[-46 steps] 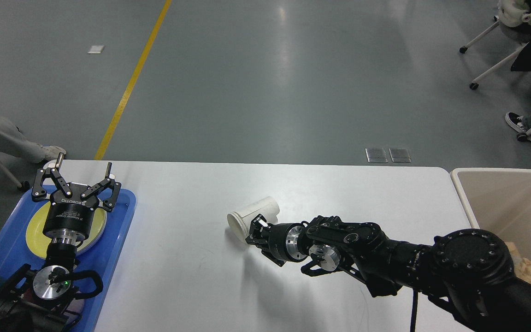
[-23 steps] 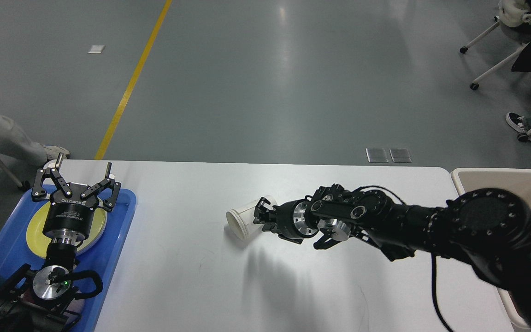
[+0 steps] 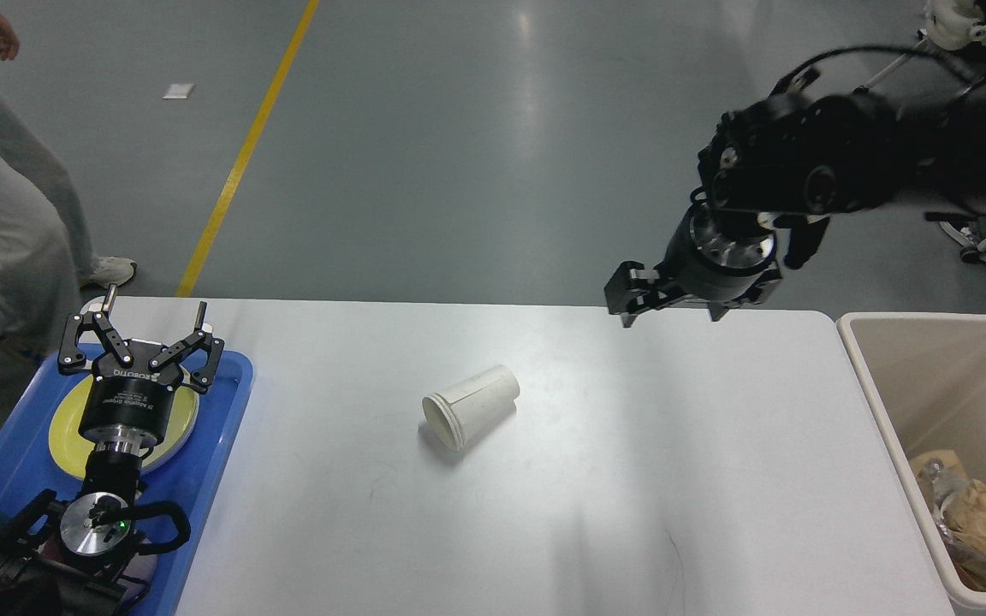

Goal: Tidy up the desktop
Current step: 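Raise the right gripper away from the cup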

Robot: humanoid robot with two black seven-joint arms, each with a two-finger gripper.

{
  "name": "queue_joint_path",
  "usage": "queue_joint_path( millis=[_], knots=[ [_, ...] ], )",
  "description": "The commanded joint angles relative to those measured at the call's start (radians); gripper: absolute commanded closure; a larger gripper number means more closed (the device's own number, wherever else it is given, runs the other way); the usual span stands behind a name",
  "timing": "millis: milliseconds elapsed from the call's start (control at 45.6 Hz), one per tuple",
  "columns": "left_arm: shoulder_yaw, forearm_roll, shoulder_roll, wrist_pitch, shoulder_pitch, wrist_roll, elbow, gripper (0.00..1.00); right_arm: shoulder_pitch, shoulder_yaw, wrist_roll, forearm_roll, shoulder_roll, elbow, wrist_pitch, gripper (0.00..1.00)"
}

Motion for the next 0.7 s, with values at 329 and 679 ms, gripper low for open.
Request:
queue_joint_path(
  millis=[329,679],
  knots=[
    [0.0,0.0,0.0,0.0,0.0,0.0,-0.001,0.04,0.48,-0.203,-0.004,-0.025,-0.156,0.429,0.19,0.0],
    [0.0,0.0,0.0,0.0,0.001,0.0,0.0,0.04,0.472,-0.198,-0.002,-0.034,-0.18,0.424,0.184,0.0]
  ],
)
